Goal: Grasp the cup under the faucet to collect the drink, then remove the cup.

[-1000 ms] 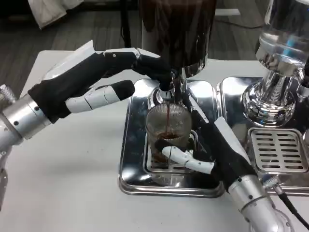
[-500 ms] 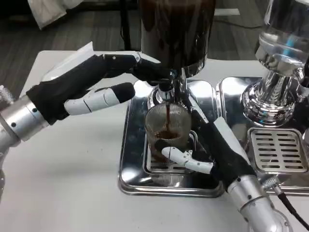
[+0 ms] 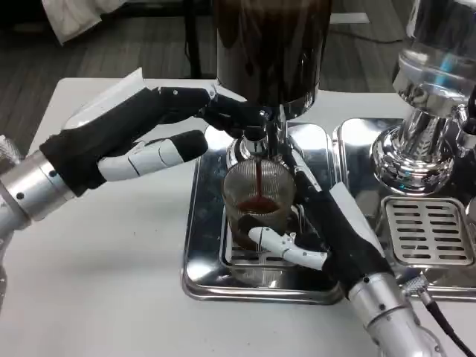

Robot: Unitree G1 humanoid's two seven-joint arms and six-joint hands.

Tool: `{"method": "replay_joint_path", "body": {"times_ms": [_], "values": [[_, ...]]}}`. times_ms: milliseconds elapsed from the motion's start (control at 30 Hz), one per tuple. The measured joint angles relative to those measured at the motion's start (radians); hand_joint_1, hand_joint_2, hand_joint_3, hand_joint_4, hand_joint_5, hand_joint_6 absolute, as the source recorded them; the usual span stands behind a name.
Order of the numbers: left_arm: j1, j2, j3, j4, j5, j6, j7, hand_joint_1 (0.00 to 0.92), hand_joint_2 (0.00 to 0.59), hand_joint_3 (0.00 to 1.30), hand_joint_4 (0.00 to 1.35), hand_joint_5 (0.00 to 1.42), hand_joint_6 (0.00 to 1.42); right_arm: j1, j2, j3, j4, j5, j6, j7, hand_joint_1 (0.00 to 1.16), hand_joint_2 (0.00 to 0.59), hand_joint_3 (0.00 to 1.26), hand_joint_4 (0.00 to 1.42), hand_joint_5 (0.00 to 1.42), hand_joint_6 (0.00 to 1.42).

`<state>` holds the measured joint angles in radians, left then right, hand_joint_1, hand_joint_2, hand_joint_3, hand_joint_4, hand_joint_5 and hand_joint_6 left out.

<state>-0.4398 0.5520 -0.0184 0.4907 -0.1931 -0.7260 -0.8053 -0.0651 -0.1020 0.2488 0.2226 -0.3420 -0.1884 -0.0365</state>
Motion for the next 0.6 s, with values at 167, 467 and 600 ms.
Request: {"method": "replay_joint_path", "body": {"times_ms": [167,467,600], "values": [[0.003,0.000,0.004,-0.001,-0.001,0.000,0.000,0.000,0.099,0.36,0.35,0.39,0.37,0.000,0.006,0.000,-0.001,0.000,0.000,-0.002,0.60,0.180,0.00,0.00,0.00,0.17],[0.038,-0.028,0.077,-0.003,-0.031,-0.008,0.032,0.000,0.060,0.16,0.16,0.28,0.38,0.007,0.010,-0.001,-0.006,0.000,0.000,-0.002,0.60,0.180,0.00,0.00,0.00,0.18],[0.038,-0.042,0.130,-0.002,-0.043,-0.016,0.077,0.000,0.062,0.16,0.16,0.28,0.38,0.007,0.012,-0.001,-0.009,0.000,0.000,-0.002,0.60,0.183,0.00,0.00,0.00,0.18]]}}
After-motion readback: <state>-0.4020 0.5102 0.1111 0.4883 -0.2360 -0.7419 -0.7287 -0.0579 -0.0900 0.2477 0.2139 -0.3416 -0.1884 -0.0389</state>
